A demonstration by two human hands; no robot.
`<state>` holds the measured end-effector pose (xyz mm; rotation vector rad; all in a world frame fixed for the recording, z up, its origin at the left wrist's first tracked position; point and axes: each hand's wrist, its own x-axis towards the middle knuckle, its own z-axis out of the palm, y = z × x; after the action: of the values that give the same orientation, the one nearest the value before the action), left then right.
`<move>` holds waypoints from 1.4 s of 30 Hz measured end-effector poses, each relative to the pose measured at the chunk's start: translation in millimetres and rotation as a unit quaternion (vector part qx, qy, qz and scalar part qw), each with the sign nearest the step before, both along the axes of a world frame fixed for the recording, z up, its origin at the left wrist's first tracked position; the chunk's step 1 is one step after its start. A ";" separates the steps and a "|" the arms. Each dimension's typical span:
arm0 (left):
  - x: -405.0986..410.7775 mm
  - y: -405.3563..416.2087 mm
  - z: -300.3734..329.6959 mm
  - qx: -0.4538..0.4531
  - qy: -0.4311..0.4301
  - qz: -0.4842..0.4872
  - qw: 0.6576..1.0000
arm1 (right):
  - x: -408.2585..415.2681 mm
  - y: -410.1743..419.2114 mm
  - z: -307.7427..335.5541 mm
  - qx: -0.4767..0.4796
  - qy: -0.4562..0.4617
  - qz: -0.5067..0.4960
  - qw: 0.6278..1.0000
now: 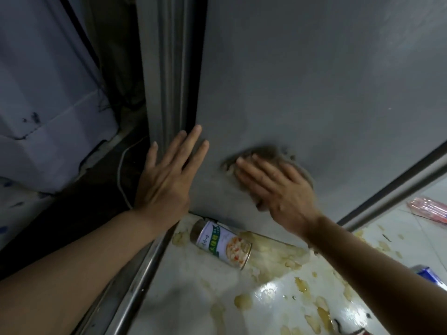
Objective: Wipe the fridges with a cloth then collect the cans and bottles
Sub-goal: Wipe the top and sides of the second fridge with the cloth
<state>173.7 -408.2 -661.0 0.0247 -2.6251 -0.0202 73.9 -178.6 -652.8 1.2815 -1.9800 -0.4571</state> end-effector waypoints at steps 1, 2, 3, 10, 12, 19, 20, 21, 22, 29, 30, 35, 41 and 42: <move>0.9 -3.1 -1.1 0.007 -0.002 -0.009 1.000 | -4.3 -6.1 11.2 -0.053 0.001 0.005 0.999; 1.6 -5.3 -1.9 0.012 -0.005 -0.020 1.000 | -7.0 -13.3 19.3 -0.104 0.011 0.001 0.994; 1.9 -6.6 -2.1 0.018 -0.008 -0.029 0.999 | -8.0 -20.6 22.2 -0.148 0.025 -0.008 0.989; 16.1 -6.5 6.7 0.100 -0.005 -0.037 0.994 | 10.6 -42.6 -35.6 0.139 0.013 -0.014 0.990; 26.6 -9.6 5.6 0.118 -0.004 -0.022 0.993 | 12.3 -47.3 -32.7 0.160 0.008 -0.011 0.987; 47.9 -23.0 -21.3 0.161 -0.069 0.026 0.984 | -2.0 -85.8 23.9 -0.080 0.028 0.007 0.996; 47.6 -24.5 -25.4 0.164 -0.078 0.029 0.983 | -2.3 -90.5 21.7 -0.085 0.040 0.004 0.996; 47.2 -26.0 -29.0 0.167 -0.084 0.033 0.982 | -2.6 -93.3 16.3 -0.068 0.049 0.007 0.996; 46.7 -27.8 -31.9 0.169 -0.088 0.037 0.981 | -3.0 -94.8 7.6 -0.035 0.052 0.012 0.998; 49.1 -29.8 -42.2 0.160 -0.115 0.034 0.980 | 2.9 -94.5 -65.1 0.210 0.032 -0.002 0.977; 49.9 -28.9 -42.9 0.157 -0.121 0.032 0.980 | 4.5 -93.7 -71.1 0.233 0.022 0.000 0.972; 53.9 -19.6 -43.3 0.159 -0.127 0.024 0.979 | 8.3 -88.6 -68.3 0.297 -0.011 0.007 0.955; 51.6 -2.2 -45.8 0.150 -0.139 0.003 0.979 | 1.5 -27.0 -33.7 0.086 -0.029 0.036 0.995; 50.8 1.0 -47.5 0.150 -0.149 0.001 0.977 | 1.3 -16.2 -31.4 0.084 -0.029 0.034 0.995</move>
<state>224.4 -407.3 -708.5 0.1436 -2.8957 -0.4434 75.2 -194.8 -684.3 1.4766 -1.9735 -0.5690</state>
